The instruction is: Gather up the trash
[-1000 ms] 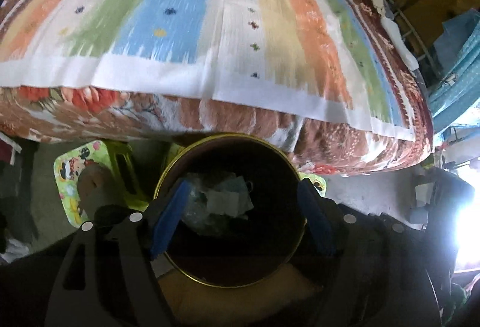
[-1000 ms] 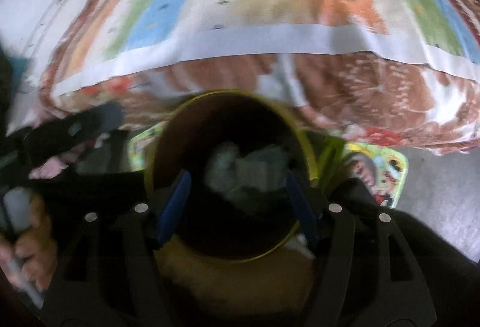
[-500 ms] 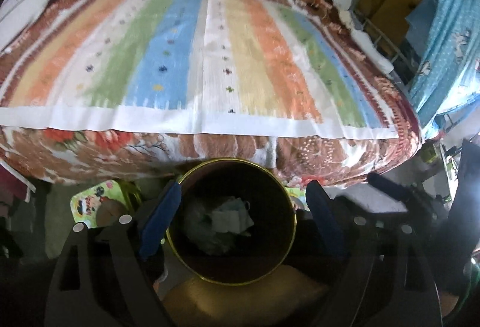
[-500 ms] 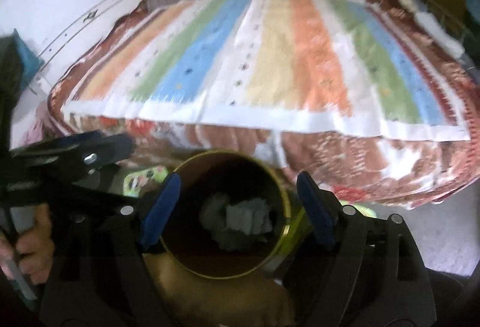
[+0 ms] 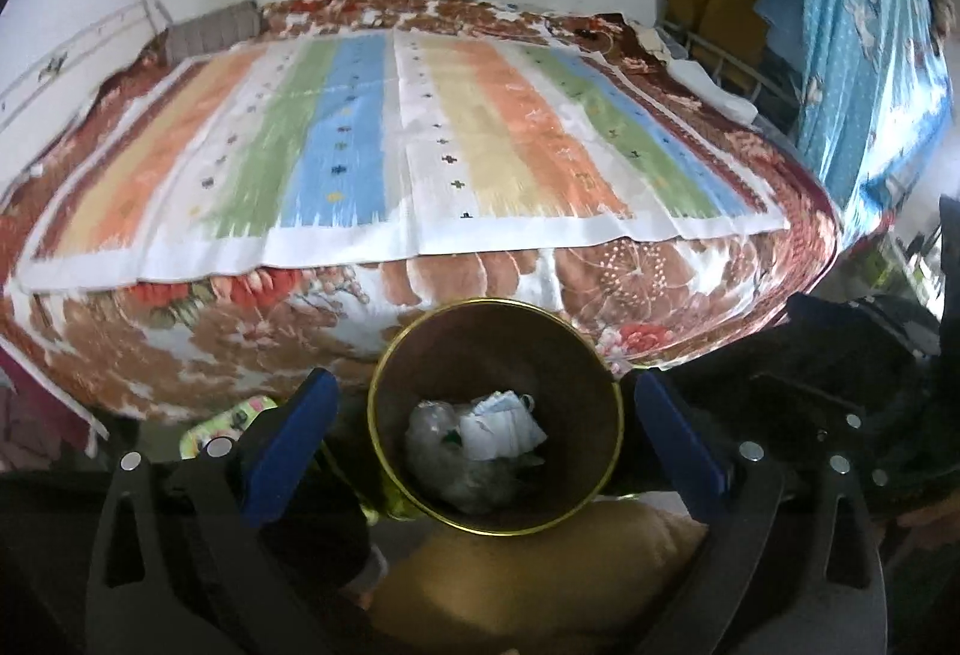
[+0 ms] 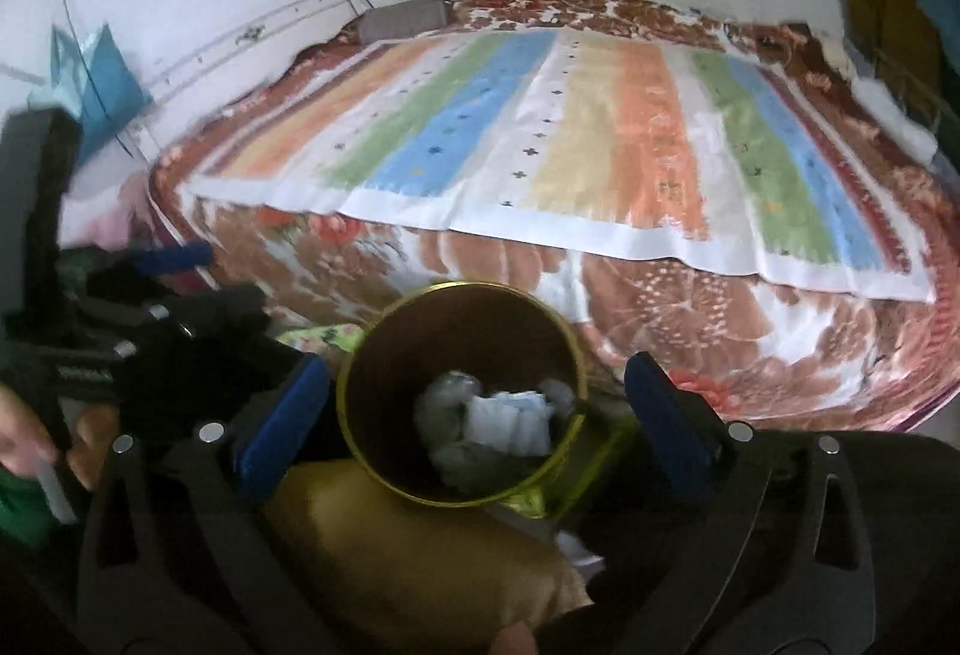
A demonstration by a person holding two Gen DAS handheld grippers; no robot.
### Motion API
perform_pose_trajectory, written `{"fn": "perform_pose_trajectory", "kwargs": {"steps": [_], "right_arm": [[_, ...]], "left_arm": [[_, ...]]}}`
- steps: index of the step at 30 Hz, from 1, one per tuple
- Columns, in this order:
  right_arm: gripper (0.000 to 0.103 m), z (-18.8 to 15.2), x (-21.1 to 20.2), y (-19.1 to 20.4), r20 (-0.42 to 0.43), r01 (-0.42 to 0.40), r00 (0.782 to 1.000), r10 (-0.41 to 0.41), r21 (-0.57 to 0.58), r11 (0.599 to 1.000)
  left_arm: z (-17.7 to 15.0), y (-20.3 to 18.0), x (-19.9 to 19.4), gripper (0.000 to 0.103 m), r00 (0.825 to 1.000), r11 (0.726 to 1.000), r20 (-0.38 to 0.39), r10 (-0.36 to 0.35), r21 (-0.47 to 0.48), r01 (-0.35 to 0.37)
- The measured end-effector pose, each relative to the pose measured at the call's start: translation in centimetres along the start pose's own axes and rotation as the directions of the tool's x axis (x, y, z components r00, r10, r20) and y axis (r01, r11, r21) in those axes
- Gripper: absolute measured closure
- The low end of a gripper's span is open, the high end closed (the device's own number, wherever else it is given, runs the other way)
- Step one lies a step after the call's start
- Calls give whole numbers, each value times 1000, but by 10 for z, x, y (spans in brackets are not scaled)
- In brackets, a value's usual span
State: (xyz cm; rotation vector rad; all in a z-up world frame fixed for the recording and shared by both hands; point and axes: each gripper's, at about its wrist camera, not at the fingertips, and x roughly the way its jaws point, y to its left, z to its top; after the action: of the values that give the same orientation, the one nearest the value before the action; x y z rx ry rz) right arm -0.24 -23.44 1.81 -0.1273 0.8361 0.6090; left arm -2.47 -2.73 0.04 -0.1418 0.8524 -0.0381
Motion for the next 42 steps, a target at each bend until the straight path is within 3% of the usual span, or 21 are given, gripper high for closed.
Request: {"fn": "perform_pose_trajectory", "kwargs": {"steps": [8,11,21,42], "right_arm": [[9,-2,5,-1,18,-69,998,68,33,997],[9,-3,7,-4,16,-86,996,85,51,995],[9,-6,11,-6,11,-99,995,98,68,993],[9,-6,15,-6,6,-120,993,120,88,989]], "left_arm": [[-8,0,14,6,998,999,-55,-20,-36,18],[-12,-2,14,6,999,1000,-52,14,-19,-15],[-13,-2,19,6,997,999,-68,-27,-26,25],[-13,2,24,6,996,999,-84,-30,-45,27]]}}
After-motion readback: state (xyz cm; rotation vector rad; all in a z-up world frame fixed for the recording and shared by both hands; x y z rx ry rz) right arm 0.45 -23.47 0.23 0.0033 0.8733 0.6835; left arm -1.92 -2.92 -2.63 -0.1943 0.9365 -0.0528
